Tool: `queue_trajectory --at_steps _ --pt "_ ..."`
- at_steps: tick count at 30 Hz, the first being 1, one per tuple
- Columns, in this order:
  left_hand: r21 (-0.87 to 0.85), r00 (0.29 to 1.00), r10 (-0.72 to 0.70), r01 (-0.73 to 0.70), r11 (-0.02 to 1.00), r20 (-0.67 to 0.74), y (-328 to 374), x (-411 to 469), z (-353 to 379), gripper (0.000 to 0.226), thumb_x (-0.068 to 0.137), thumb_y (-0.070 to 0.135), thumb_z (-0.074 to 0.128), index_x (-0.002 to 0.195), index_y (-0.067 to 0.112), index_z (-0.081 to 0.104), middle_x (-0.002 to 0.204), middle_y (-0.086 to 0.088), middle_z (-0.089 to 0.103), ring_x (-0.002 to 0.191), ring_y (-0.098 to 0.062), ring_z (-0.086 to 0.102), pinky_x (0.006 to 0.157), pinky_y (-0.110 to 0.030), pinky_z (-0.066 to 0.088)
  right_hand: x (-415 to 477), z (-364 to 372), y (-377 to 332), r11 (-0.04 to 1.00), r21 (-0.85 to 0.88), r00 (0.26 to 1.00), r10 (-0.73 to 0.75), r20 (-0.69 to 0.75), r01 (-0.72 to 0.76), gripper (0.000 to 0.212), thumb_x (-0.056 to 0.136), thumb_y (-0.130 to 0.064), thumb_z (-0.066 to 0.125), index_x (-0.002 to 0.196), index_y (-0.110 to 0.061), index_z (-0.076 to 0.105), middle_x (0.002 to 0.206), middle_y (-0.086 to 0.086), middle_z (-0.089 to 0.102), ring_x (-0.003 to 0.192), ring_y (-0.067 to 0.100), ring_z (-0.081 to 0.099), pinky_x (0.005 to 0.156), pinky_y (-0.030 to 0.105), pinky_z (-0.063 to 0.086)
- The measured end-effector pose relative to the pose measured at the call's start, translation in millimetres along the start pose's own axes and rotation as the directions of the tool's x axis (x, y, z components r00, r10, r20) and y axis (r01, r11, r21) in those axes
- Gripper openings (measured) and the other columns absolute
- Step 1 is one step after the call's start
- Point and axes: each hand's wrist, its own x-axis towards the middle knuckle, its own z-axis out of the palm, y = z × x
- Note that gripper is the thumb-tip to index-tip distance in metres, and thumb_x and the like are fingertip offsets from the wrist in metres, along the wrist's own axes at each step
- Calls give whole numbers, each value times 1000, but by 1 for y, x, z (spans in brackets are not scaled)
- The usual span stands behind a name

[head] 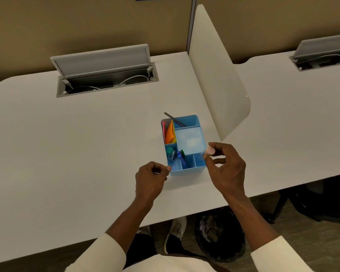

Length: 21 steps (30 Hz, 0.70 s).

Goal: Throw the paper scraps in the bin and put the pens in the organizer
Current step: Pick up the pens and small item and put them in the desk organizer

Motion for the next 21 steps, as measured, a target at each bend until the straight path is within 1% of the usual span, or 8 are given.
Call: queue_trajectory --at_steps 1,3,5,7,10,14,18,21 --pt "0 1000 -6 6 1000 -1 0 0 1 21 88 47 81 87 28 74 81 8 79 68 0 75 79 -45 68 -1 1 3 1000 -26 1000 -7 11 7 36 88 -15 87 120 -11 72 113 3 74 89 17 73 73 27 66" --pt "10 1000 -16 16 1000 -5 0 0 1 23 87 49 81 87 27 74 82 8 79 67 2 75 80 -45 68 -4 2 8 995 -96 999 -26 36 29 36 88 -16 87 120 -11 73 112 3 74 88 18 72 72 34 66" --pt "11 999 -30 31 999 -11 0 -1 1 25 86 50 81 86 26 75 82 8 79 66 -2 76 80 -44 68 -7 5 13 985 -167 998 -39 56 47 36 87 -19 88 119 -13 73 111 3 73 88 18 71 70 37 65" --pt "1 999 -37 37 999 -14 1 -1 1 25 86 49 82 86 25 75 83 7 79 68 -6 77 80 -44 68 -9 7 16 977 -210 997 -21 68 35 37 85 -23 90 117 -14 74 111 2 72 90 18 70 69 39 64" --pt "-31 999 -36 36 999 -3 3 -3 1 23 88 45 82 88 23 76 84 6 80 68 -5 78 81 -44 69 -11 9 20 972 -234 995 14 103 11 39 84 -27 91 116 -14 74 112 2 68 92 20 68 68 41 64" --pt "-51 999 -35 34 998 -21 4 -6 4 22 89 42 81 90 21 75 85 4 80 68 -8 78 80 -44 69 -13 11 24 972 -233 991 45 124 -15 39 83 -31 91 113 -13 76 108 2 65 92 21 67 63 37 62" --pt "-43 999 -33 31 999 -37 3 -7 5 24 90 43 81 88 20 75 84 4 80 65 -3 76 79 -43 69 -13 13 25 966 -256 991 58 117 -26 37 84 -33 91 111 -13 77 107 4 62 91 22 66 60 34 58" --pt "-36 999 -36 35 999 -41 2 -8 5 26 89 45 81 86 20 75 82 5 80 64 0 75 80 -43 69 -14 15 25 958 -281 990 95 107 -61 33 86 -35 89 108 -15 77 109 3 60 94 23 64 63 33 54"
